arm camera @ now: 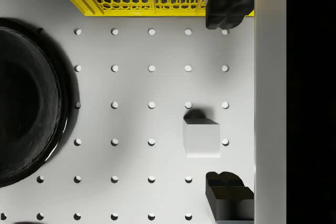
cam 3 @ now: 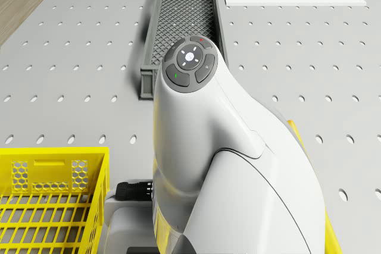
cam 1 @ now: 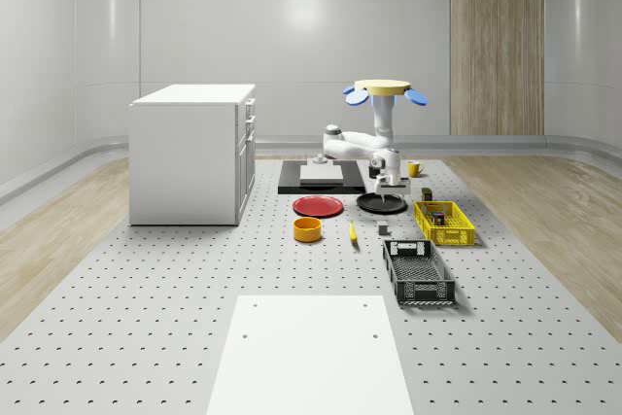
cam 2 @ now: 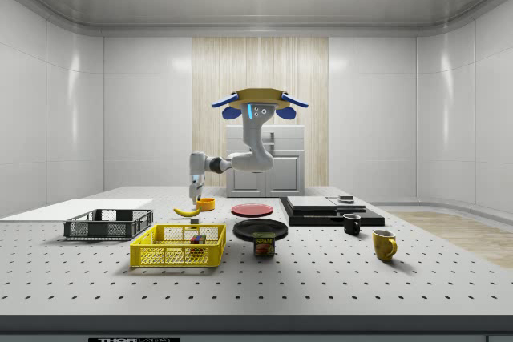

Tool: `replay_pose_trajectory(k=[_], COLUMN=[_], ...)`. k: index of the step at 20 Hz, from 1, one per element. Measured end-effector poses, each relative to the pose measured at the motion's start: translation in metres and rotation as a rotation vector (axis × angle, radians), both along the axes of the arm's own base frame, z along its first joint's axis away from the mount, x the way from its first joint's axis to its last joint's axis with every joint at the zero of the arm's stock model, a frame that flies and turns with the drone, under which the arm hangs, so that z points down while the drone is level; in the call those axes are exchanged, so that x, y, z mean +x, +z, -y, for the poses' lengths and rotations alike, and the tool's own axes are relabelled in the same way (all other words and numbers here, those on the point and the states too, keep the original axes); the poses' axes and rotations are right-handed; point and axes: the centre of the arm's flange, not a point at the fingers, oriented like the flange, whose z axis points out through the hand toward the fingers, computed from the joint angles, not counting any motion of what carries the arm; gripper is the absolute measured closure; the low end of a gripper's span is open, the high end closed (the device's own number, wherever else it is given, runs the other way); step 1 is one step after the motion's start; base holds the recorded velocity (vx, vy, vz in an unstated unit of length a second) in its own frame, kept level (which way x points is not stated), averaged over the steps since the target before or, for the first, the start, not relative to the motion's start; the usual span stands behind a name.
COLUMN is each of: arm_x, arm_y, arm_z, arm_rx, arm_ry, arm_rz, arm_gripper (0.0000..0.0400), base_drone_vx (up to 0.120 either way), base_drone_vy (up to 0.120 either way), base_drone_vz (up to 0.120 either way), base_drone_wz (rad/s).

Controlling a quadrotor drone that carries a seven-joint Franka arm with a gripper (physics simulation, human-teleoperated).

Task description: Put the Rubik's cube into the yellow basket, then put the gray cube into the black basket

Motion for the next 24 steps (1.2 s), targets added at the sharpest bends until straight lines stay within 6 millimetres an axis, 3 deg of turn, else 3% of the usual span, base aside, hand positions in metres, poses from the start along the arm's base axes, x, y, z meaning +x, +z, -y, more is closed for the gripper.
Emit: replay_pose_trajectory(k=[3, 7, 16, 18, 24], arm_x=[0.0000, 0.0000, 0.0000, 0.0000, 0.0040], arm_y=[0.0000, 0.0000, 0.0000, 0.0000, 0.0000], arm_z=[0.0000, 0.0000, 0.0000, 0.0000, 0.0000], arm_rx=[0.000, 0.000, 0.000, 0.000, 0.000], arm_ry=[0.000, 0.000, 0.000, 0.000, 0.000], arm_rz=[0.000, 0.000, 0.000, 0.000, 0.000], arm_gripper=[0.0000, 0.0000, 0.0000, 0.0000, 0.0000], base_drone_vx=[0.000, 0.000, 0.000, 0.000, 0.000], base_drone_vy=[-0.120, -0.120, -0.004, -0.120, 0.000], base_drone_vz=[-0.107, 0.000, -0.107, -0.100, 0.000], base_drone_wz=[0.000, 0.000, 0.000, 0.000, 0.000])
